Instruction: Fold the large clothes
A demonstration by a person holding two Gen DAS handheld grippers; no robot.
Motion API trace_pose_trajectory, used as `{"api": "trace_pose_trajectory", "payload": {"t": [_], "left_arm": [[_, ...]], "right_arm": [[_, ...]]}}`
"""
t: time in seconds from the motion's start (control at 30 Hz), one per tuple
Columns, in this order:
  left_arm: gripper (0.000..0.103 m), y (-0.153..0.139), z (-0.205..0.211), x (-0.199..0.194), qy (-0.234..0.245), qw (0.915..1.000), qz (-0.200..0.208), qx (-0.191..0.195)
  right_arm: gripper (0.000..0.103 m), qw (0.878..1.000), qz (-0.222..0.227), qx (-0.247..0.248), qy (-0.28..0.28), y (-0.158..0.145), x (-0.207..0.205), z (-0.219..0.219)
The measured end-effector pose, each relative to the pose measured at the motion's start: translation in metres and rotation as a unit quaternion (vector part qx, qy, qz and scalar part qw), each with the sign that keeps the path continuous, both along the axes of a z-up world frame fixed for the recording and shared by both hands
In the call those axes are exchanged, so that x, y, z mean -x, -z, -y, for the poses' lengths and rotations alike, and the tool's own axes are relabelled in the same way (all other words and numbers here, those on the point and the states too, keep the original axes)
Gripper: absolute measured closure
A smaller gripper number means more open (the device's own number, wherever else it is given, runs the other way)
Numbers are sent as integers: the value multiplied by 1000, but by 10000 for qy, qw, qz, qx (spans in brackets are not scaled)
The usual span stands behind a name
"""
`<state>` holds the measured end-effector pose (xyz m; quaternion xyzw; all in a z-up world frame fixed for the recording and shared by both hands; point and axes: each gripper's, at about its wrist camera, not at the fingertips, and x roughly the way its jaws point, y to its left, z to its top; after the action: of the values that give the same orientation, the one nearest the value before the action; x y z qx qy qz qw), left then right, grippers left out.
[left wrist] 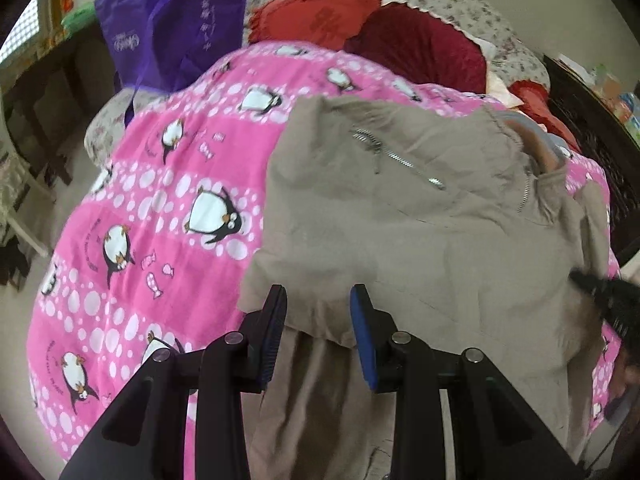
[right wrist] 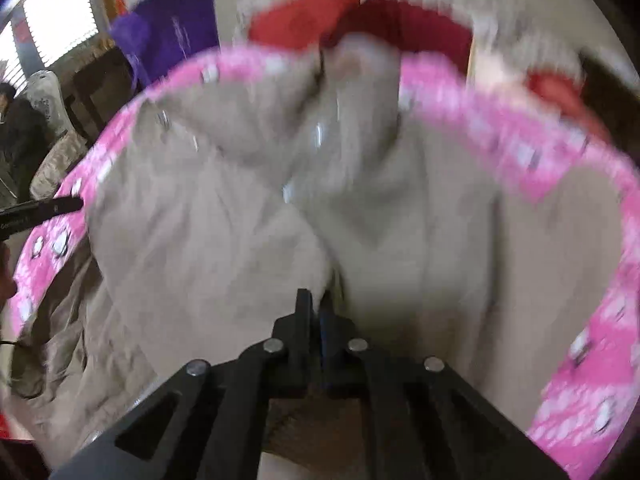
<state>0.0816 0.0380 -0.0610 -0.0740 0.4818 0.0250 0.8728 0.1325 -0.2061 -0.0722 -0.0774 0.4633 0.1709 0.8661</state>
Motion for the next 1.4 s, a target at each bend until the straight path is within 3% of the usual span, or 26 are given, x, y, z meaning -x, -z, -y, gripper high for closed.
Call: {"api": "trace_pose_trajectory", "payload": {"t": [0.1,0.13,0.17,0.3,0.33,0.4,0.47,0.67,0.77,0.83,0.9,0.93,1.03,1.2,1.4], "left_arm": [[83,8,10,-2,-24,10000,-68,-22],[83,16,15,-5,12,9998,-213,26],[83,21,17,-7,11,9995,-322,50],[83,31,25,-6,-126,9983,-568,34],[83,30,26,-4,-105,9986,-518,1],[83,25,28,-3,-96,9989,-463,-65],[83,22,30,-2,-122,9991,-401,-9],[83,13,45,5,-68,9992,-338,202],[83,6,53,10,80,9995,-247,188],[83,2,58,12,172,9995,-218,163],[83,-2,64,14,245,9994,-171,156],[83,-3,67,14,291,9993,-151,180],[83,-3,74,16,425,9986,-153,269],[83,5,86,13,572,9976,-313,225],[83,12,89,5,576,9972,-419,245]], "right_arm": [[100,9967,575,436,380,-14,-4,-2],[99,9923,800,759,560,-9,-8,-3],[99,9917,822,773,611,-3,-11,-4],[84,9947,2,232,1001,15,-15,19],[83,9931,84,-84,1169,5,-3,30],[68,9904,288,-484,1259,-8,18,42],[67,9896,348,-657,1231,-10,34,46],[67,9898,-258,-336,1363,33,29,49],[66,9869,24,-694,1458,8,47,61],[54,9835,281,-806,1597,-11,62,77],[34,9785,528,-879,1790,-22,67,97],[32,9743,657,-861,1977,-28,69,113],[31,9623,684,-774,2515,-30,66,157],[31,9281,446,-933,3577,-9,40,243],[31,9051,476,-1284,4026,9,-3,292]]}}
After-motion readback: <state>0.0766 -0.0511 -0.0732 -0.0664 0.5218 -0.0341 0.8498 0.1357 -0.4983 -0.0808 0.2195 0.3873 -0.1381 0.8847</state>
